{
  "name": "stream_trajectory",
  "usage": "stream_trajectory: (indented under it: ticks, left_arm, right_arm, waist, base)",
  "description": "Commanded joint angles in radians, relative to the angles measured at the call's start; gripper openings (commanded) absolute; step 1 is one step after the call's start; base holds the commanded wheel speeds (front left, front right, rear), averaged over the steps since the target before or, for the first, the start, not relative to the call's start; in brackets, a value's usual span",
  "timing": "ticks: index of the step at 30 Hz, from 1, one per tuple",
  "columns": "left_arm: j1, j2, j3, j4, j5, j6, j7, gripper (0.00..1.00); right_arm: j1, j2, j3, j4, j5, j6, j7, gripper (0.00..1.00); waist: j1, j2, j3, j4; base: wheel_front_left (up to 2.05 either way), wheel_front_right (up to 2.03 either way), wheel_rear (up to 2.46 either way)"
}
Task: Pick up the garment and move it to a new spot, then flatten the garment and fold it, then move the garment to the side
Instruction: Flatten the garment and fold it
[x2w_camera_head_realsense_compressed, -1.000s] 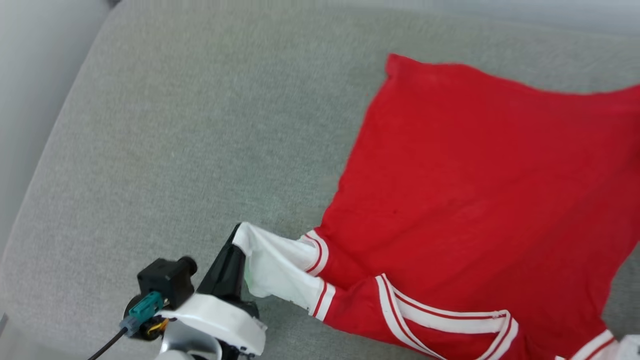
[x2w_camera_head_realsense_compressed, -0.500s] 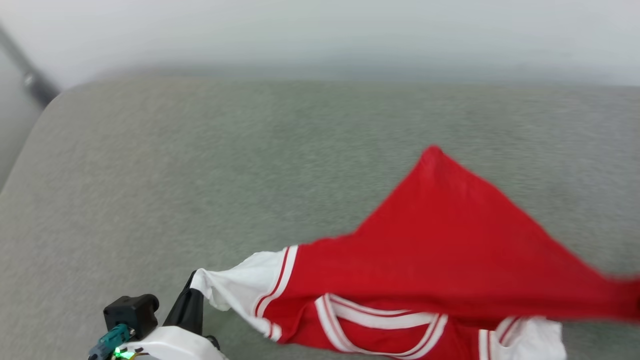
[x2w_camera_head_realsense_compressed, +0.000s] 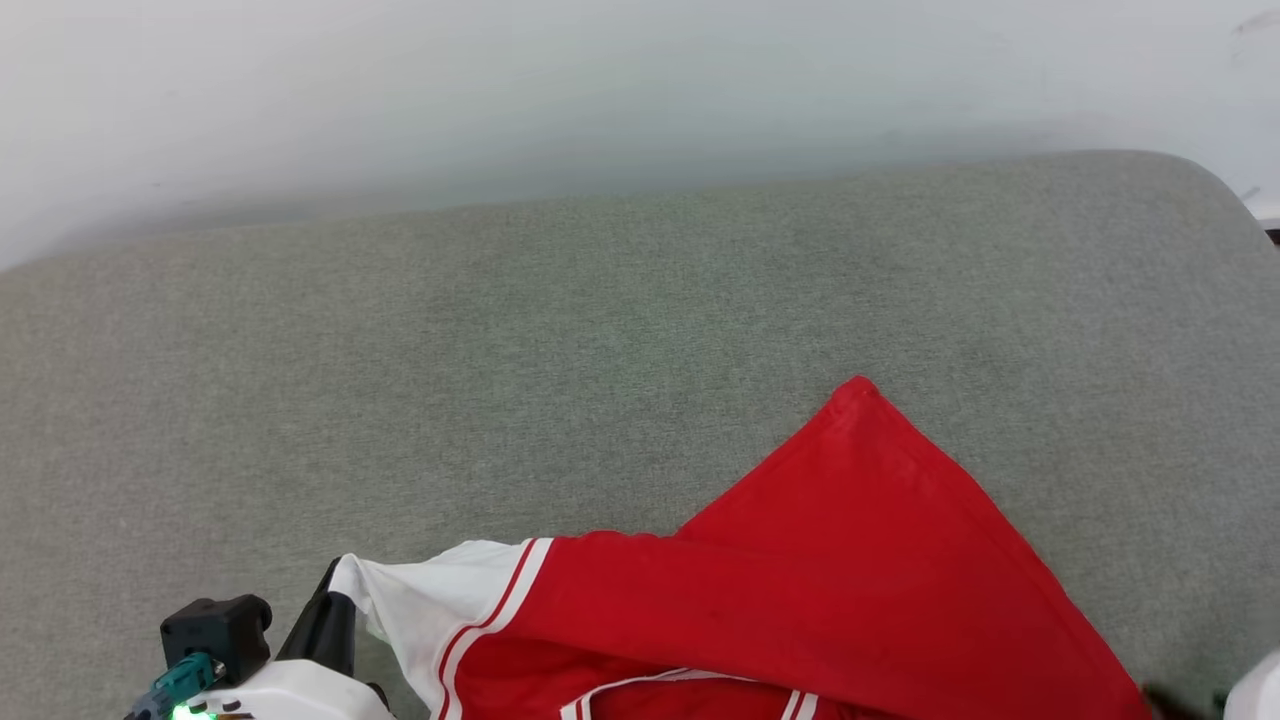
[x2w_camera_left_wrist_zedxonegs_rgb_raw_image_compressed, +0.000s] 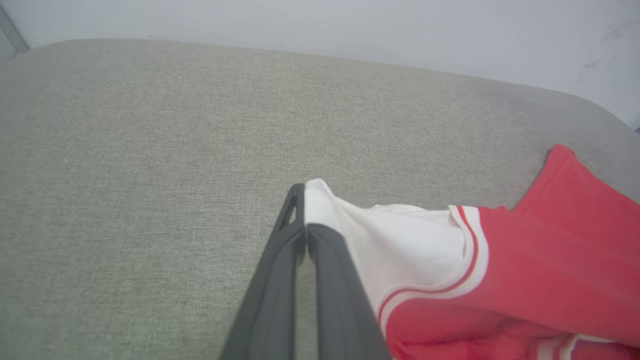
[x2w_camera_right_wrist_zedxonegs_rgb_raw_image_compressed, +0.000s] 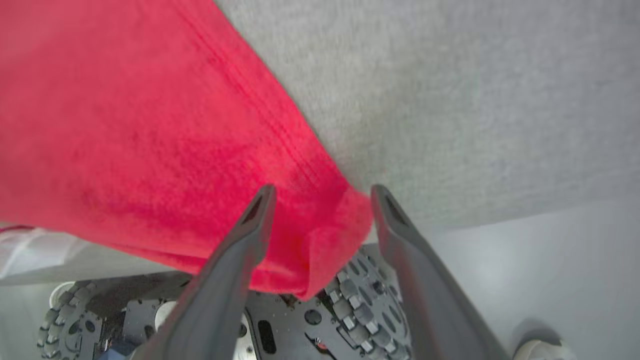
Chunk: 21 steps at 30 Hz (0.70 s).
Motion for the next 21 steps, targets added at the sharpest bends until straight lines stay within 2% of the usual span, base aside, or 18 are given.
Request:
stream_trajectory:
  ticks: [1,2,9,13,17,21]
  left_arm:
    - [0.005,0.011,0.005,-0.011,0.008,0.006,0.007,0.00]
    - [0.005,0.011,0.005,-0.011,0.008,0.006,0.007,0.00]
    - [-0.042,0.016,-0.005,-0.061,0.026,0.008,0.018,0.00]
    - [-0.087,0.008,-0.021,-0.085,0.045,0.000,0.017,0.00]
    - [-0.143,-0.006,-0.046,-0.104,0.065,-0.012,0.019,0.00]
    - [-0.188,-0.028,-0.073,-0.108,0.081,-0.027,0.013,0.00]
  right_arm:
    - [-0.051,-0.003,-0.008,-0.016,-0.007,-0.001,-0.078,1.00]
    - [-0.051,-0.003,-0.008,-0.016,-0.007,-0.001,-0.078,1.00]
    - [-0.257,0.002,0.039,0.026,0.009,-0.001,-0.346,1.00]
    - [-0.402,0.018,0.102,0.102,0.011,-0.001,-0.402,1.00]
    - [-0.527,0.015,0.165,0.197,-0.002,-0.001,-0.305,1.00]
    - [-0.645,0.011,0.187,0.269,-0.024,-0.001,-0.092,1.00]
  waist:
    - [0.0002,0.0000,0.006,-0.004]
    - [0.0002,0.0000,0.006,-0.004]
    - [0.0002,0.0000,0.058,0.018]
    - [0.0002,0.0000,0.114,0.055]
    - [0.0002,0.0000,0.168,0.104]
    - [0.0002,0.0000,0.210,0.144]
  base:
    - [0.00,0.00,0.00]
    - [0.00,0.00,0.00]
    - [0.00,0.00,0.00]
    - [0.00,0.00,0.00]
    - [0.00,0.00,0.00]
    - [0.00,0.00,0.00]
